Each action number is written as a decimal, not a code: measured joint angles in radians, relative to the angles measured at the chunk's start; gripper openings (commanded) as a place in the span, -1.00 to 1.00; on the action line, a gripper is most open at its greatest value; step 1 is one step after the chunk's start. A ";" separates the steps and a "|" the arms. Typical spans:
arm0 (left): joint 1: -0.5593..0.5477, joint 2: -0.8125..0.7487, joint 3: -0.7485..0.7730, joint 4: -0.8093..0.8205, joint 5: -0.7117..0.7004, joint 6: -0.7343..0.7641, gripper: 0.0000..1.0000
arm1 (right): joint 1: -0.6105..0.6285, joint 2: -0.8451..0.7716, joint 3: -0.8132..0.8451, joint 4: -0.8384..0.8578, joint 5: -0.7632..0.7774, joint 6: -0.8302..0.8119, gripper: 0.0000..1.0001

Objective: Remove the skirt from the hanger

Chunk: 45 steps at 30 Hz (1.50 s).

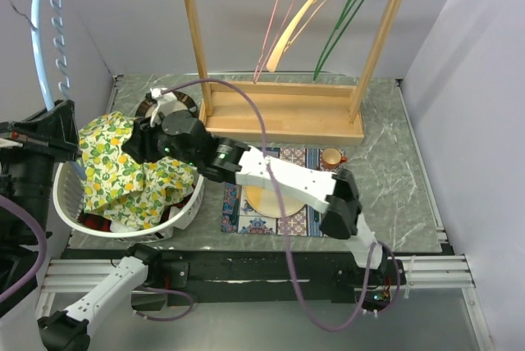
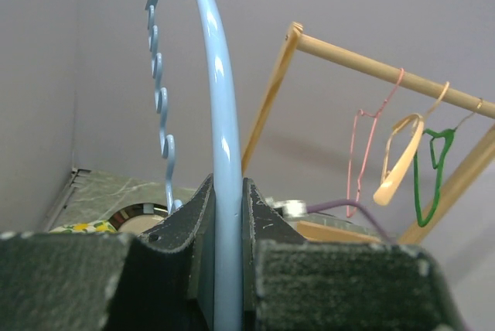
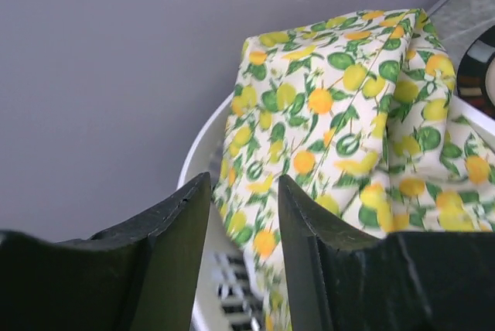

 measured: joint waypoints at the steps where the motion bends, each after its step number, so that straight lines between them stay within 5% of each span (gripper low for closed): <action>1: 0.000 -0.013 -0.017 0.007 0.010 -0.004 -0.98 | -0.002 0.039 0.012 0.041 0.012 0.001 -0.05; 9: 0.000 -0.057 -0.104 0.014 0.019 -0.016 -0.98 | -0.019 0.367 0.085 0.111 0.006 0.043 -0.07; 15: 0.000 -0.065 -0.145 0.026 0.007 -0.014 -0.99 | -0.020 0.354 -0.074 0.139 0.003 0.033 -0.07; 21: 0.000 -0.064 -0.194 0.040 0.005 -0.011 -0.98 | -0.014 0.199 -0.244 0.122 0.002 -0.001 0.06; 29: 0.000 -0.023 -0.203 0.057 0.161 0.004 -0.98 | -0.010 -0.111 -0.468 0.080 -0.047 -0.023 0.72; 34: 0.000 0.038 -0.206 0.090 0.286 -0.024 -0.98 | -0.008 -0.357 -0.610 0.089 -0.056 -0.026 0.95; 45: -0.001 0.233 -0.213 0.238 0.412 -0.082 -0.98 | 0.051 -0.861 -1.002 0.109 -0.055 0.002 1.00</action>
